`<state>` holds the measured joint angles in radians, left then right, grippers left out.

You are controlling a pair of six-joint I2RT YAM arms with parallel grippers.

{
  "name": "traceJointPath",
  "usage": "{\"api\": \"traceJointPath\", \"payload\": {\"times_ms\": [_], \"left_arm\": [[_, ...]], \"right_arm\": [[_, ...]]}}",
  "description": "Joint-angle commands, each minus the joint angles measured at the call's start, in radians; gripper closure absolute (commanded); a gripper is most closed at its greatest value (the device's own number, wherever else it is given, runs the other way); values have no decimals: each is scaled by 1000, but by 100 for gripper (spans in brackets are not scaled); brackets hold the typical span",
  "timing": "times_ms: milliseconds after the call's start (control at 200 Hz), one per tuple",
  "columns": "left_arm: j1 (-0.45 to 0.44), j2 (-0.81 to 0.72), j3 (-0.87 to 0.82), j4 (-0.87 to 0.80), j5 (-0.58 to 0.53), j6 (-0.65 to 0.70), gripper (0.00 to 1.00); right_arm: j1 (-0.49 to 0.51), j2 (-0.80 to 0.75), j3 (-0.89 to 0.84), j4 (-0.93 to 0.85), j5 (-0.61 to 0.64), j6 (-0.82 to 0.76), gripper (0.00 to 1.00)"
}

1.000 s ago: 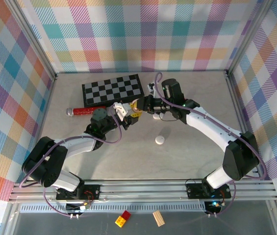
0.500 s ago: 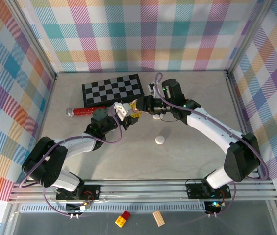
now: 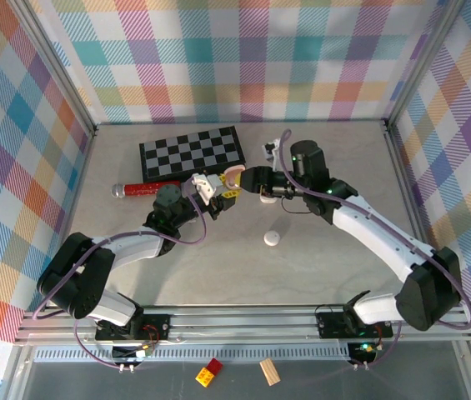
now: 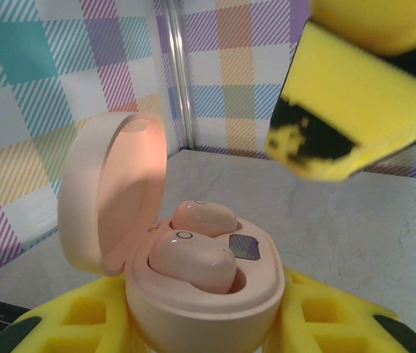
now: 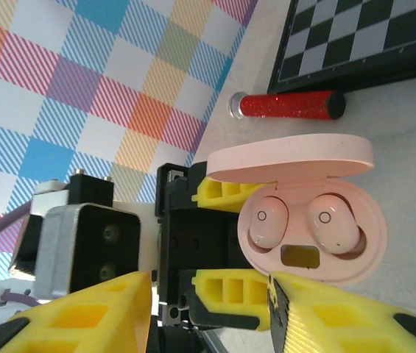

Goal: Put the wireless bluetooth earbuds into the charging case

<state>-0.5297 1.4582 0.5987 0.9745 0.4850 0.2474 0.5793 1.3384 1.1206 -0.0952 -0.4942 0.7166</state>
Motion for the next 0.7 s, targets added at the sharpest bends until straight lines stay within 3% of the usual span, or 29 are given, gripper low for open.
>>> {"api": "traceJointPath", "payload": {"times_ms": [0, 250, 695], "left_arm": [[-4, -7, -11, 53, 27, -2, 67], [-4, -21, -11, 56, 85, -3, 67], [-4, -15, 1, 55, 150, -4, 67]], "right_arm": [[-27, -28, -7, 22, 23, -25, 55], [-36, 35, 17, 55, -43, 1, 55], [-36, 71, 13, 40, -39, -3, 55]]}}
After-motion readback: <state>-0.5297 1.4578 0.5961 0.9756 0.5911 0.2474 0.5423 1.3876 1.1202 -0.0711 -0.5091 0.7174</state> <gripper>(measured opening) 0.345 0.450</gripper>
